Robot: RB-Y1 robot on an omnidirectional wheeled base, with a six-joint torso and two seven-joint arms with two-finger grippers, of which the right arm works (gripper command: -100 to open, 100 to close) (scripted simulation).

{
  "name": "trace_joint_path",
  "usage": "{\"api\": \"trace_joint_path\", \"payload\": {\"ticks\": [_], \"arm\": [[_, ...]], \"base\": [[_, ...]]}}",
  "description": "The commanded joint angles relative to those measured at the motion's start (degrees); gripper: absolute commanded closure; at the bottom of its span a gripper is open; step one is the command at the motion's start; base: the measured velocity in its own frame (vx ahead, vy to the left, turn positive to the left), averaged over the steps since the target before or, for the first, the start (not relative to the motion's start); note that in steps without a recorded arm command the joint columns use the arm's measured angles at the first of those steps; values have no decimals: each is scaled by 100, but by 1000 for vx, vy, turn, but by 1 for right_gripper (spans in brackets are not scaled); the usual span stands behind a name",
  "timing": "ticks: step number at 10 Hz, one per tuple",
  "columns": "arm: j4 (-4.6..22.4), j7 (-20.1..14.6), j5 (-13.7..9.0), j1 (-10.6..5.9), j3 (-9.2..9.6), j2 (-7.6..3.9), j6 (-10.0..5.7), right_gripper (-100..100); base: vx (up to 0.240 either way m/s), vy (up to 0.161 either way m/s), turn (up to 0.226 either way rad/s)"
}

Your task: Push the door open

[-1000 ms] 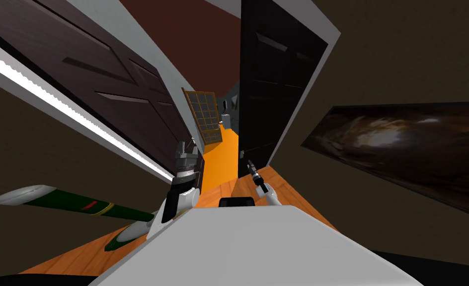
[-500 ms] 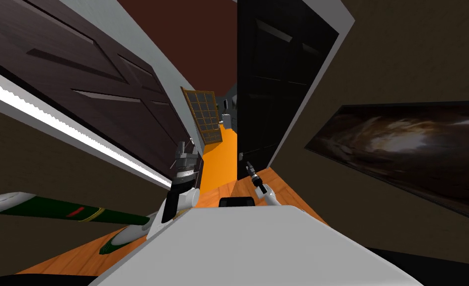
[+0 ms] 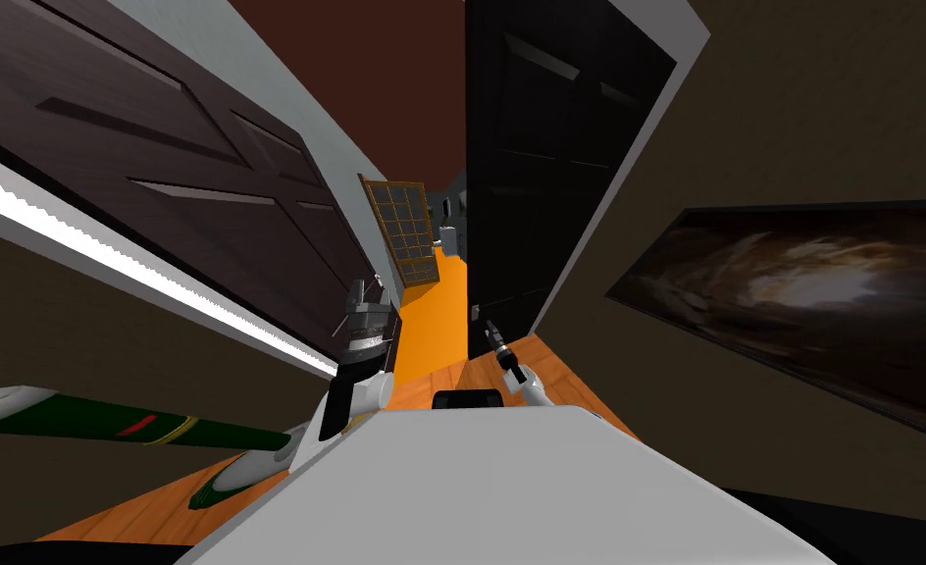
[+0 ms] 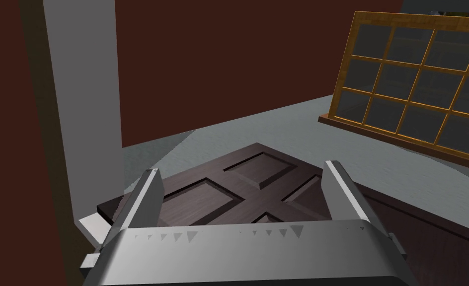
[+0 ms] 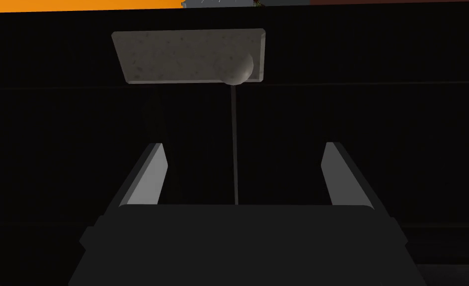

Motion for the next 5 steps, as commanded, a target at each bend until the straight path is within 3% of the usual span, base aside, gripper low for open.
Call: {"api": "trace_joint_path", "payload": {"ticks": [1, 5], "arm": [[62, 25, -17, -33, -21, -29, -23, -100], [92, 84, -55, -34, -63, -15, -31, -100]], "base": [[176, 46, 23], [182, 51, 26]]}}
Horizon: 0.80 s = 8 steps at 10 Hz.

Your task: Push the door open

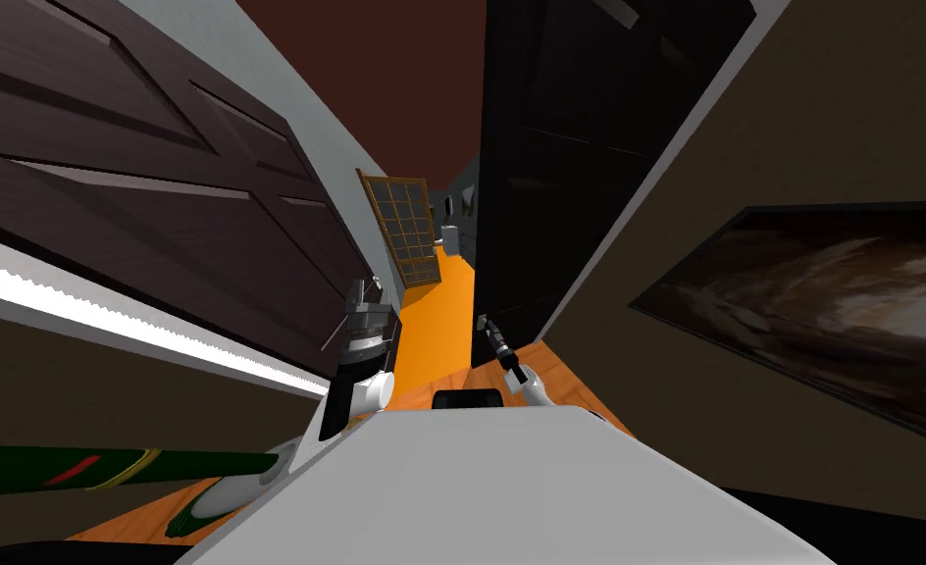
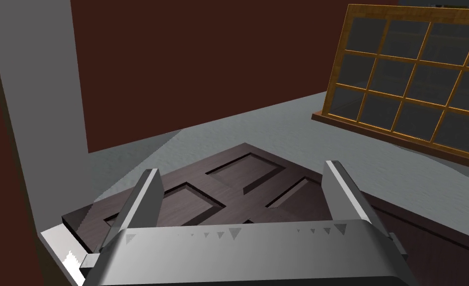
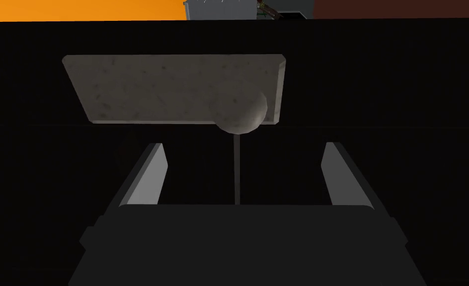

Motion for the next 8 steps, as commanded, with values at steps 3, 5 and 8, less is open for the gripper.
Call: {"api": "trace_joint_path", "payload": {"ticks": [3, 5, 8], "arm": [[22, 52, -32, 2, -35, 108, -5, -100], [27, 47, -26, 9, -30, 84, -14, 100], [27, 47, -26, 9, -30, 84, -14, 100]], "base": [[191, 54, 23], [25, 13, -1], [-15, -9, 6]]}}
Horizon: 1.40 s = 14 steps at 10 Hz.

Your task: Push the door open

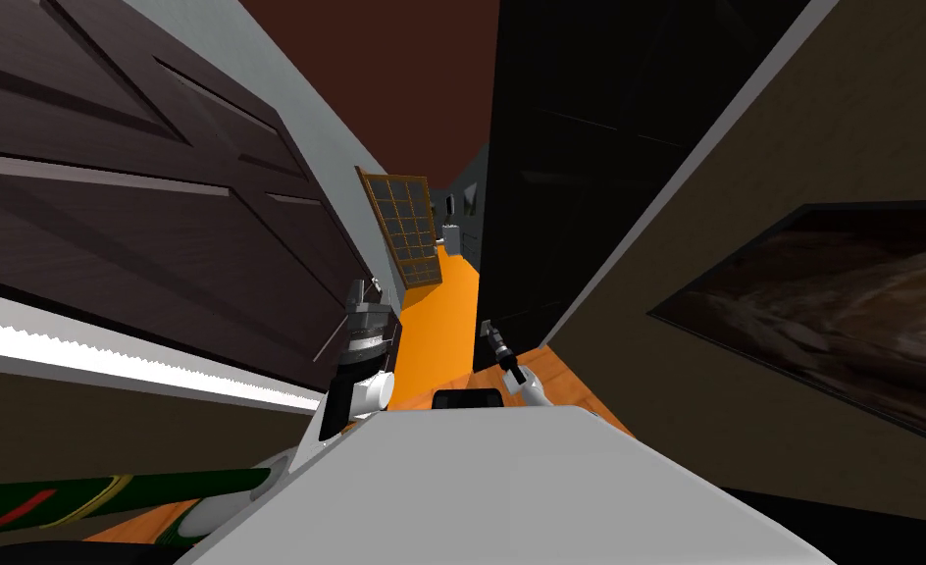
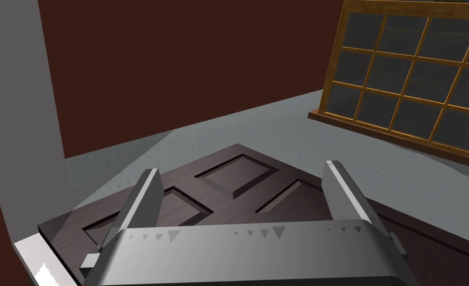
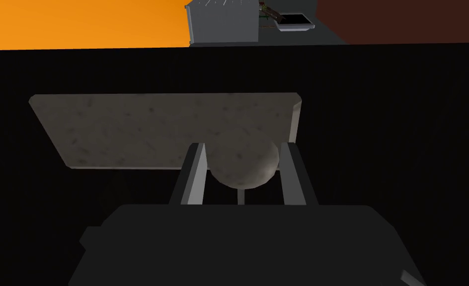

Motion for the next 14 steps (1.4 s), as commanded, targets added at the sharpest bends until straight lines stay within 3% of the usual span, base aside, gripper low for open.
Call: {"api": "trace_joint_path", "payload": {"ticks": [1, 7, 13, 14], "arm": [[-2, -4, -3, 4, -4, -3, -9, 100], [0, 121, -155, 15, -225, -161, 27, 100], [-2, 179, -228, 19, -332, -210, 39, 100], [-4, 227, -289, 23, -420, -242, 48, 100]], "base": [[-5, -1, -3], [120, 69, -23], [99, 35, -27], [119, 44, -74]]}}
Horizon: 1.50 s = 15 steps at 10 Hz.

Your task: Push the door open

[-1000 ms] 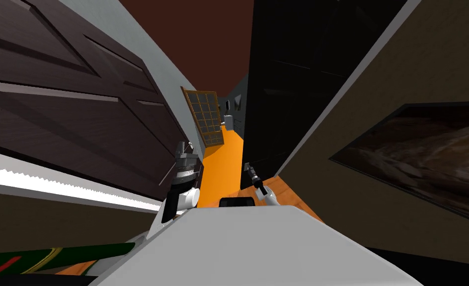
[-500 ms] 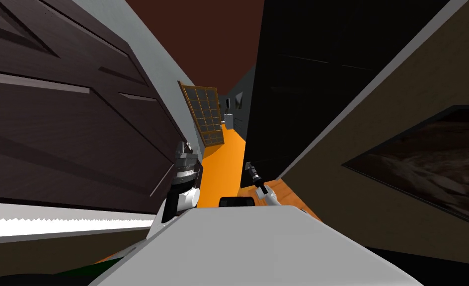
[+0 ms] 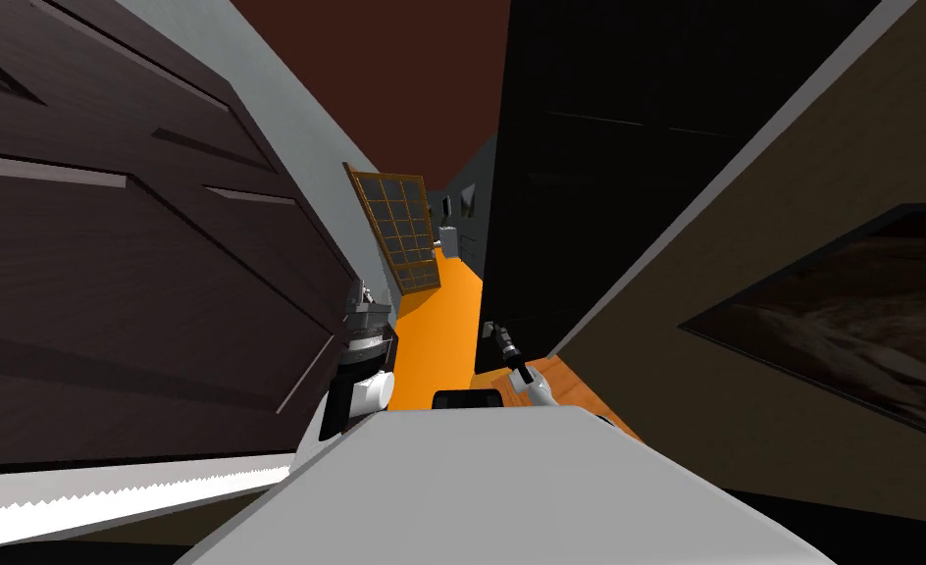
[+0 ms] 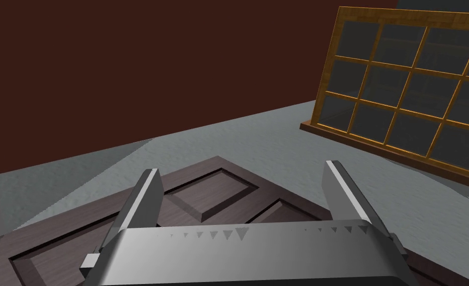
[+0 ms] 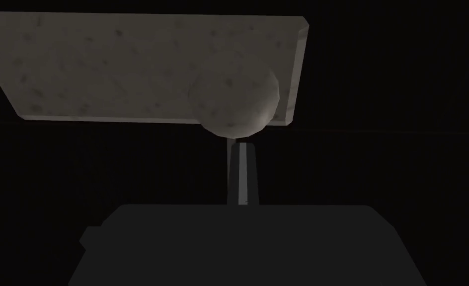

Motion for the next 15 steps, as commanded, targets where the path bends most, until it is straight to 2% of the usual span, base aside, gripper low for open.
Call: {"api": "trace_joint_path", "payload": {"ticks": [1, 5, 8, 9, 12, 15], "arm": [[-15, -22, -3, 7, 7, -10, 6, -100], [-37, -53, -8, 17, 18, 13, 16, -100], [-62, -88, -14, 28, 30, 89, 26, -100], [-53, -80, -13, 21, 26, 72, 28, -100], [-30, -31, -38, 30, -9, 44, -16, -100], [-12, 18, -62, 39, -43, 64, -57, -100]], "base": [[-69, 52, -69], [-186, 6, -24], [-217, 33, -37], [-88, 7, -8], [160, 38, 23], [205, 38, 28]]}}
